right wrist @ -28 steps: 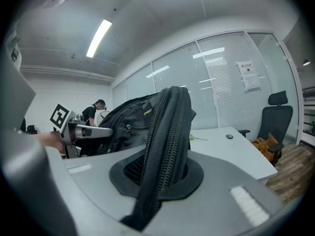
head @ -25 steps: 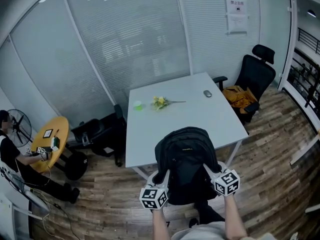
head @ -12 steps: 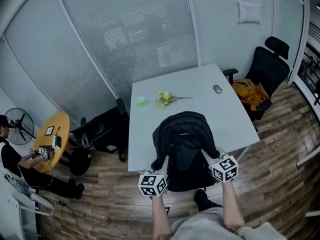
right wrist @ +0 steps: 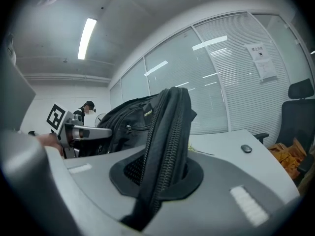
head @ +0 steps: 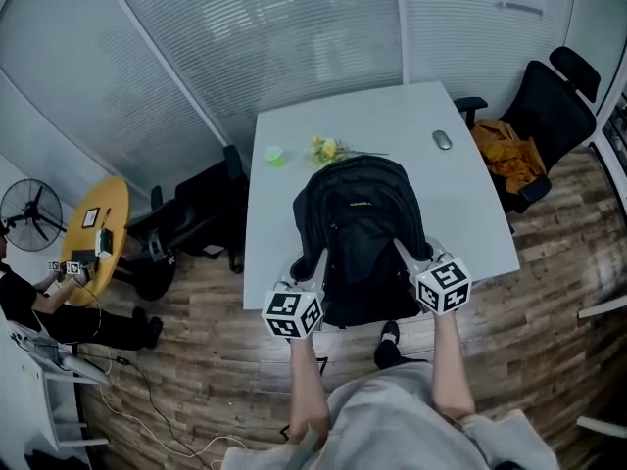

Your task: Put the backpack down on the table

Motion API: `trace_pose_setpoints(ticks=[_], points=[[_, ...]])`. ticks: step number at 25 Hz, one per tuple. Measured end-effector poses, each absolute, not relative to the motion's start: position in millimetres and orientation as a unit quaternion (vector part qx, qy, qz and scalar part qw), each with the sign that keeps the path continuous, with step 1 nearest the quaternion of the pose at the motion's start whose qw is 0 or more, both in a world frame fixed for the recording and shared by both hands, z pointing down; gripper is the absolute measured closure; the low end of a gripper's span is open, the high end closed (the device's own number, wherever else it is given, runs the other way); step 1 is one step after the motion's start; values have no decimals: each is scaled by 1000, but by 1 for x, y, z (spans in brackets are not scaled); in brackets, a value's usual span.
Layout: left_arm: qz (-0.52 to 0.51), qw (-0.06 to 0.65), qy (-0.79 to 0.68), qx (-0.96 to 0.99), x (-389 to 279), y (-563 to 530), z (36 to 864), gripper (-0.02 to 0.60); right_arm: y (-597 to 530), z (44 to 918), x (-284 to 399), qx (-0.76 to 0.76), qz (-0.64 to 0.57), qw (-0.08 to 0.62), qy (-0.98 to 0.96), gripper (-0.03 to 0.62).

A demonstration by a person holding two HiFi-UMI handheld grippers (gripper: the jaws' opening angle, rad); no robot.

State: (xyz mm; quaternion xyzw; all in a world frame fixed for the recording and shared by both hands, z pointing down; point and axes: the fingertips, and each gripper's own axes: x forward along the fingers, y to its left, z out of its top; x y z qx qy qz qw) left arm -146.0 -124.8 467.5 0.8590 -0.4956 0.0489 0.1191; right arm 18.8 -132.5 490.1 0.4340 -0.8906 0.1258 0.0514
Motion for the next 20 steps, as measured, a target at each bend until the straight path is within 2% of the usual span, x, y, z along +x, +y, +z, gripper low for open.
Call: trace_pose_setpoints(ticks=[20], points=[[51,139,-489,860,-125,-224,496,512,-229,517,42,438,139,63,-886,571]])
